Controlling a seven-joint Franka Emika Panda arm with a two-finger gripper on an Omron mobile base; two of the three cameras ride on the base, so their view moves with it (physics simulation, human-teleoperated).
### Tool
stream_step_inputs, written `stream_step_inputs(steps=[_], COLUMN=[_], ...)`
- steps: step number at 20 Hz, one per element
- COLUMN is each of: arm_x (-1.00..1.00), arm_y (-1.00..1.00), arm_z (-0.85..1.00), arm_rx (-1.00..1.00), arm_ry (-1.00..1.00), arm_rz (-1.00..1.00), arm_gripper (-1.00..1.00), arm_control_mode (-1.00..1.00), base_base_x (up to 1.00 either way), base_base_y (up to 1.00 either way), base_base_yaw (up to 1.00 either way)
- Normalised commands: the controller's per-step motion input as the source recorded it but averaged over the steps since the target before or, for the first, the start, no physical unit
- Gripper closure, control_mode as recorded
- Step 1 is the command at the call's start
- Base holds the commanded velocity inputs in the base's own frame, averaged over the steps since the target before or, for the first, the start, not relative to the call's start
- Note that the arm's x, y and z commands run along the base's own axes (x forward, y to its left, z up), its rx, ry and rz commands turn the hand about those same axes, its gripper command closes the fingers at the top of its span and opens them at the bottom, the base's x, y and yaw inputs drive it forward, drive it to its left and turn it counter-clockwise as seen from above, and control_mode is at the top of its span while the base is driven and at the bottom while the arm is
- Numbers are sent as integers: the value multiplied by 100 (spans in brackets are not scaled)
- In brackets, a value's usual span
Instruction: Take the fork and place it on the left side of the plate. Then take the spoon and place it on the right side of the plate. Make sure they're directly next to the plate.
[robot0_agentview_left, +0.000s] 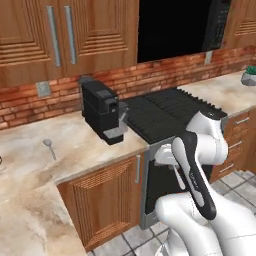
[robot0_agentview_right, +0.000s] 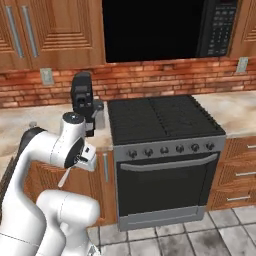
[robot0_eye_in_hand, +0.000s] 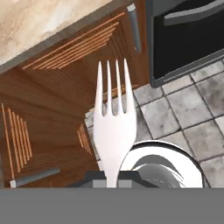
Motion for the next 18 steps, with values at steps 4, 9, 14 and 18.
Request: stream_step_inputs(steps=[4,9,14,18], arm_x=[0,0,0,0], arm_y=[0,0,0,0], arm_z=[0,0,0,0], arm_rx=[0,0,0,0], arm_ry=[0,0,0,0], arm_rz=[0,0,0,0], arm_gripper=[100,100,100,100], arm_control_mode=[100,100,100,100], base_base_x=[-25,-14,-1,0], base_base_y=[-13,-20,-23,-42], base_base_yaw=[-61,-56,-46,-40])
